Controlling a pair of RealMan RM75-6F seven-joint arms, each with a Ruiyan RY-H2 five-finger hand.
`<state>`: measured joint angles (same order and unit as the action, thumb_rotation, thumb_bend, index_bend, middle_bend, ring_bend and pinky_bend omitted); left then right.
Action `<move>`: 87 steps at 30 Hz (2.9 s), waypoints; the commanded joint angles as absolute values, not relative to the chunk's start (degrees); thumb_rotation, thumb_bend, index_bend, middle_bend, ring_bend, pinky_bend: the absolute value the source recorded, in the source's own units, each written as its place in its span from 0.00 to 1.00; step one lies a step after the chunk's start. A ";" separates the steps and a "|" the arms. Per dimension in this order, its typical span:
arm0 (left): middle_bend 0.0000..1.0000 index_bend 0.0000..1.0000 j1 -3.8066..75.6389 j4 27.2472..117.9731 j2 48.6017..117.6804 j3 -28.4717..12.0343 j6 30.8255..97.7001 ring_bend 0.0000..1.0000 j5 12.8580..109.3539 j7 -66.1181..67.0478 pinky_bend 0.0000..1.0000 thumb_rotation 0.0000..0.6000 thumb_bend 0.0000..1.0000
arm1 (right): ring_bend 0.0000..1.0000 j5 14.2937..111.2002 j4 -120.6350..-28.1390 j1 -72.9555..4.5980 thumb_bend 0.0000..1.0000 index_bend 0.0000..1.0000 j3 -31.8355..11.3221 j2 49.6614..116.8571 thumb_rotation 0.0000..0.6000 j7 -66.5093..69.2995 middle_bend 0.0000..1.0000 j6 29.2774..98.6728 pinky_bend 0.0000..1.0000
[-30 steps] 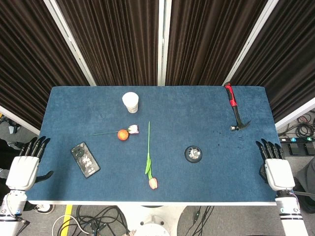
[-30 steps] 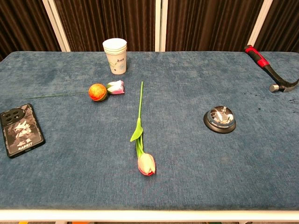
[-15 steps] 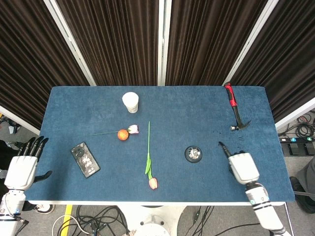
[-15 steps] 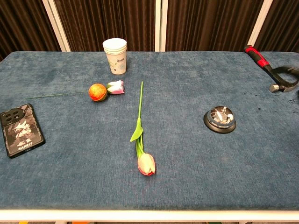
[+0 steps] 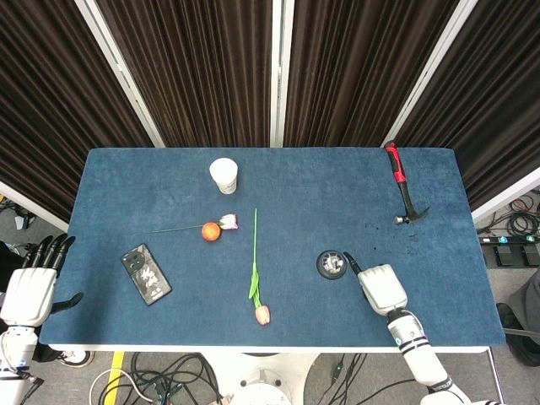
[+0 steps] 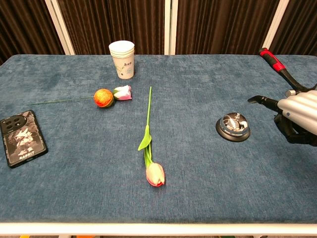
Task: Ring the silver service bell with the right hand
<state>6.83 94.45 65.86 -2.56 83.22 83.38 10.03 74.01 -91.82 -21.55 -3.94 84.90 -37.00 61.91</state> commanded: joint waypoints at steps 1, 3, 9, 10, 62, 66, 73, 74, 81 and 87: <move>0.05 0.07 6.81 94.32 65.81 -2.57 83.17 0.00 83.31 9.80 0.15 1.00 0.11 | 0.70 73.14 -91.84 -22.14 1.00 0.00 -3.75 85.55 1.00 -37.99 0.88 61.51 0.63; 0.05 0.07 6.77 94.15 65.79 -2.55 83.11 0.00 83.22 9.55 0.15 1.00 0.11 | 0.70 72.60 -91.76 -22.50 1.00 0.00 -3.55 85.91 1.00 -38.54 0.88 61.24 0.63; 0.05 0.07 6.66 93.84 65.71 -2.52 83.14 0.00 83.18 9.04 0.15 1.00 0.11 | 0.70 71.48 -91.45 -23.26 1.00 0.00 -2.95 86.90 1.00 -39.54 0.88 60.86 0.63; 0.05 0.07 6.62 93.80 65.70 -2.51 83.20 0.00 83.21 8.97 0.15 1.00 0.11 | 0.70 71.41 -91.39 -23.33 1.00 0.00 -2.81 87.07 1.00 -39.64 0.88 60.97 0.63; 0.05 0.07 6.51 92.46 66.02 -2.50 82.53 0.00 82.74 7.26 0.15 1.00 0.11 | 0.70 69.60 -88.15 -24.53 1.00 0.00 -0.24 89.15 1.00 -37.33 0.88 62.15 0.63; 0.05 0.07 6.47 92.33 65.99 -2.46 82.49 0.00 82.69 7.09 0.15 1.00 0.11 | 0.70 68.38 -88.16 -24.73 1.00 0.00 -0.13 89.33 1.00 -38.27 0.88 61.51 0.63; 0.05 0.07 6.29 92.97 65.54 -2.45 83.19 0.00 83.29 7.23 0.15 1.00 0.11 | 0.70 72.94 -92.64 -23.71 1.00 0.00 -1.71 85.60 1.00 -34.73 0.88 67.31 0.63; 0.05 0.07 6.30 93.12 65.49 -2.48 83.23 0.00 83.32 7.32 0.15 1.00 0.11 | 0.70 74.06 -93.52 -23.35 1.00 0.00 -2.09 84.61 1.00 -33.77 0.88 68.78 0.63; 0.05 0.07 6.71 94.02 65.85 -2.53 82.91 0.00 83.56 8.51 0.15 1.00 0.11 | 0.70 74.94 -98.35 -19.36 1.00 0.00 -5.03 76.61 1.00 -30.02 0.87 77.59 0.63; 0.05 0.07 6.84 95.05 66.07 -2.52 82.97 0.00 83.71 9.79 0.15 1.00 0.11 | 0.14 75.70 -92.82 -15.16 0.80 0.00 -6.58 75.45 1.00 -23.82 0.31 84.64 0.19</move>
<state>6.84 95.00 66.04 -2.52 82.93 83.68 9.74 75.61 -95.25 -17.49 -5.78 76.48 -28.08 83.71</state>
